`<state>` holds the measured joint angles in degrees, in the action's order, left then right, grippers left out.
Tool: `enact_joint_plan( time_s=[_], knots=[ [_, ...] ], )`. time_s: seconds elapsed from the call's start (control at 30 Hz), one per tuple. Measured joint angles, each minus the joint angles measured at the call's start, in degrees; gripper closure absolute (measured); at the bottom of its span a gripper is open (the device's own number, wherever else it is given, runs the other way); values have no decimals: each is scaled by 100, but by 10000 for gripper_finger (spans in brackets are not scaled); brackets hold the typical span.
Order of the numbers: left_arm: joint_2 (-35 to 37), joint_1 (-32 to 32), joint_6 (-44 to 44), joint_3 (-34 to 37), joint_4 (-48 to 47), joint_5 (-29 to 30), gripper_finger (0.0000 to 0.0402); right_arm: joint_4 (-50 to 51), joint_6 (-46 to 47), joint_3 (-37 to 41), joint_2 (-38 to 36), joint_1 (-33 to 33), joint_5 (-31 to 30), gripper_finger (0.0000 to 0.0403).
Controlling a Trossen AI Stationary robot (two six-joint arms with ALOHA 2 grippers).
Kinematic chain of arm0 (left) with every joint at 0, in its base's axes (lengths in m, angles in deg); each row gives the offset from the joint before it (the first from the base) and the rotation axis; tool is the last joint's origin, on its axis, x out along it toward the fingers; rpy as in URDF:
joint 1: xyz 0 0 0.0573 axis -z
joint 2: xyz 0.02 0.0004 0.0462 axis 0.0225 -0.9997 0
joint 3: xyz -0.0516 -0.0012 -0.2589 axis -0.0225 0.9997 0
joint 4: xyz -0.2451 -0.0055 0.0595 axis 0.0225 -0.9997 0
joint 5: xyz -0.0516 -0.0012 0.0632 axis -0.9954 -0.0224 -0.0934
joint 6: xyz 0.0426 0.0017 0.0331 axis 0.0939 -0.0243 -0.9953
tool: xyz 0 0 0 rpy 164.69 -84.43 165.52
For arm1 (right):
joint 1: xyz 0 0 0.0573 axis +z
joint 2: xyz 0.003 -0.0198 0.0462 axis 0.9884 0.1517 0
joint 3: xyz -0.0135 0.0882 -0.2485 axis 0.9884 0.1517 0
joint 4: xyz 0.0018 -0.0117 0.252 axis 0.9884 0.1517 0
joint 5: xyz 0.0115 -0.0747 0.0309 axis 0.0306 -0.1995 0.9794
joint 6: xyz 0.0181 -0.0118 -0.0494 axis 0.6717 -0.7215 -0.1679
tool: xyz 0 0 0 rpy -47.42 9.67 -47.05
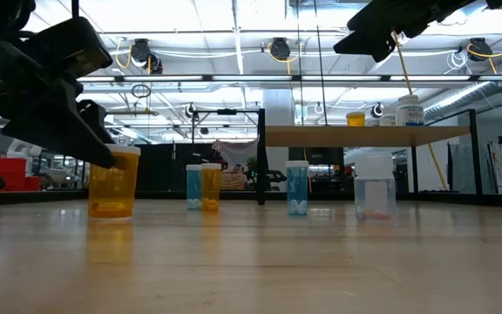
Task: Pick and place medicine bottles onto shelf by color
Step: Put the large orange pill bottle on the shelf aligned with the other large orange pill bottle
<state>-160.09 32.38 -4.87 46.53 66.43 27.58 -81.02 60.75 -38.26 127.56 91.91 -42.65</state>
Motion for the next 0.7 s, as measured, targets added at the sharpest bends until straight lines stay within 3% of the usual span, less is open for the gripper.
enact_joint_plan(
  time_s=[0.3, 0.5, 0.7],
  knots=[
    [0, -35, -203, 0, 339, 86, 185, -306, 84, 0, 136, -2, -158, 152],
    [0, -210, -472, -4, 904, 94, 185, -1749, -111, -4, 869, -2, -173, 152],
    [0, -264, -355, -5, 725, 90, 185, -3011, -296, -65, 1876, -2, -172, 152]
  ],
)
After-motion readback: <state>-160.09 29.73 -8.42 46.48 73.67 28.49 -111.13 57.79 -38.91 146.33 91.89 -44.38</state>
